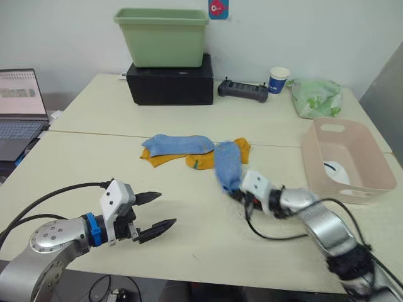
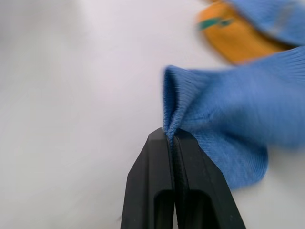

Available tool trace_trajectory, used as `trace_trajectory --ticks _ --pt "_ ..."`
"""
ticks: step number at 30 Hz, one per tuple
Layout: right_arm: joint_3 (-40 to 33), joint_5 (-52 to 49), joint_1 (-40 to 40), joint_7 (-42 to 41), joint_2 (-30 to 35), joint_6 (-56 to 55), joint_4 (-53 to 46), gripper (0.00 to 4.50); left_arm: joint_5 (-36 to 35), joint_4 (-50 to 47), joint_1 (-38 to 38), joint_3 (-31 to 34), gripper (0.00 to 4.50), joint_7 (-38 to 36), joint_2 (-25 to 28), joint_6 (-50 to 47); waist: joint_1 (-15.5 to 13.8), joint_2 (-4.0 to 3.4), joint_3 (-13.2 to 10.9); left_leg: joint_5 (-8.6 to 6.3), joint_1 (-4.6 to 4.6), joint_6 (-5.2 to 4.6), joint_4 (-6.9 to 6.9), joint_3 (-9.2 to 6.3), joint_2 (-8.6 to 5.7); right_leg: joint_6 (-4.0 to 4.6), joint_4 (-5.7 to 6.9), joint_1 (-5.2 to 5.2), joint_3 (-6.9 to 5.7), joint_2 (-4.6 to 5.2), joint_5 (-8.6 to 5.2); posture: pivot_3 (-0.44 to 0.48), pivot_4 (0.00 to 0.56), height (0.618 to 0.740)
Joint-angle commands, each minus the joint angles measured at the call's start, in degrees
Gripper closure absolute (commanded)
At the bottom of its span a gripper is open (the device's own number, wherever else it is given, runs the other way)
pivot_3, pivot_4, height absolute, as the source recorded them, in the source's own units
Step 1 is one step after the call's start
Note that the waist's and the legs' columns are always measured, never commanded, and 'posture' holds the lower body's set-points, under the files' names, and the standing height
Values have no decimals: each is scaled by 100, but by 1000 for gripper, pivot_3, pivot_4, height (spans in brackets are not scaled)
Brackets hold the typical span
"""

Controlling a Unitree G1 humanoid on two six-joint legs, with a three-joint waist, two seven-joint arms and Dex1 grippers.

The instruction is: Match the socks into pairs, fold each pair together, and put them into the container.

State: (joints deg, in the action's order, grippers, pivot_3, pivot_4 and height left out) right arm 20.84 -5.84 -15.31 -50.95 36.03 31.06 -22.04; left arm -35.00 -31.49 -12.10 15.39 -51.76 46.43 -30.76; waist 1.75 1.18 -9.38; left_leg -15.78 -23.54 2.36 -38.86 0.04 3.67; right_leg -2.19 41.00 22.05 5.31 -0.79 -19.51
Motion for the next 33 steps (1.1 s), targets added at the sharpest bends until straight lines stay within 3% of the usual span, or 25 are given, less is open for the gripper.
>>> trace_trajectory --ticks 1,5,10,15,21,26,29,33 --pt "-81 -209 112 -460 404 -40 -647 4476 27 -61 41 23 0 -91 120 39 28 5 -1 0 0 0 -1 -1 0 0 0 -1 0 -1 0 0 150 696" --pt "-333 56 447 -1073 1567 -840 -744 4476 112 22 136 -63 0 -197 219 91 33 2 -5 0 9 0 0 3 -1 0 4 -4 6 -4 0 0 150 696" --pt "-581 159 393 -1129 1939 -1276 -600 4476 57 91 459 -260 0 -164 161 -63 25 12 -11 0 10 0 -1 -1 3 1 1 -4 5 -8 1 0 150 696" --pt "-467 676 443 -728 1856 -1280 -566 4476 -231 330 1341 -662 0 370 -260 -744 -5 20 -15 0 9 0 -3 2 -1 1 0 -8 5 -3 1 0 150 696" --pt "-448 1017 671 -472 1708 -1334 -637 4476 146 1077 2588 -1614 0 842 -874 -1281 -19 28 -18 1 8 1 -8 -3 -5 0 -1 -17 -1 -3 1 0 150 696" --pt "-581 1165 820 -392 1743 -1396 -671 4476 587 2703 3972 -2074 0 1520 -1864 -1600 -17 28 -18 2 10 2 -10 -10 -5 0 2 -21 -8 -5 2 0 150 696" --pt "-631 1176 848 -392 1742 -1373 -693 4476 1037 3893 4742 -2404 0 1420 -2318 -1250 -28 31 -18 2 10 2 -17 -15 -10 -1 1 -30 -16 -4 2 0 150 696" --pt "-644 1195 842 -382 1727 -1362 -683 4500 1256 4586 5076 -2589 851 1192 -2609 -1150 17 30 -18 11 9 18 -11 -7 -9 -2 -12 -25 2 -7 1 0 150 696"
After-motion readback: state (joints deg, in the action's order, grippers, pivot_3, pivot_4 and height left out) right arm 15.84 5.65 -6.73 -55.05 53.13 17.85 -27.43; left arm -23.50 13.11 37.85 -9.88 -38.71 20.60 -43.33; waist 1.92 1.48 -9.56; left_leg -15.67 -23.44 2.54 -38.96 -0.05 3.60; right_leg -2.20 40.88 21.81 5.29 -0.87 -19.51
